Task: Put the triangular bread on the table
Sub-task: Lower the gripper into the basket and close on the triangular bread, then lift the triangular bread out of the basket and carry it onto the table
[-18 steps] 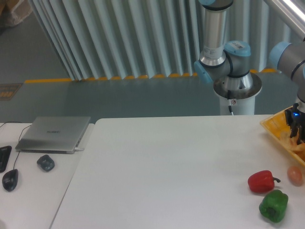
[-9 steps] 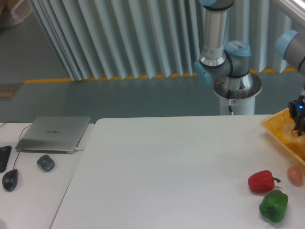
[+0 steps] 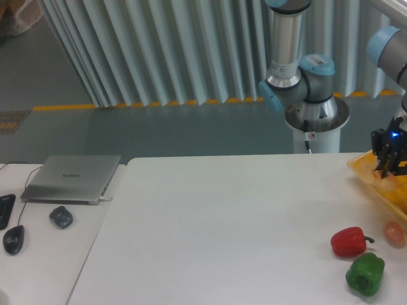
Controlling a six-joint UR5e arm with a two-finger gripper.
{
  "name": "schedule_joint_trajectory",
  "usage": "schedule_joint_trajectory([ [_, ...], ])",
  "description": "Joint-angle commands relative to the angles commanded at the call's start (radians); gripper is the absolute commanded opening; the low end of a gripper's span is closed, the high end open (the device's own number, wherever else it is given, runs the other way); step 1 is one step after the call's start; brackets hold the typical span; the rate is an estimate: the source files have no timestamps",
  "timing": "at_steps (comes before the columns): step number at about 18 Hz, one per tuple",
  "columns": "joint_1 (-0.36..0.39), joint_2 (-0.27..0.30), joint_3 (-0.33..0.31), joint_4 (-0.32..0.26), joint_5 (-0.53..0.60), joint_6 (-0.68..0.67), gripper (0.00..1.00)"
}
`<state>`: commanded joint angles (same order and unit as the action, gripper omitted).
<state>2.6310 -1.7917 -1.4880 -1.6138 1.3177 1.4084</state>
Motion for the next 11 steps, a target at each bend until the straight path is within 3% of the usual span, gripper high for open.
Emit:
schedule_joint_trajectory([
  [8,-0.129,-0.018,-0.014,0.009,0.008,-0.094,0.18],
  [11,-0.218,-0.04,-0.035,0.028,0.044,-0.136,0.18],
])
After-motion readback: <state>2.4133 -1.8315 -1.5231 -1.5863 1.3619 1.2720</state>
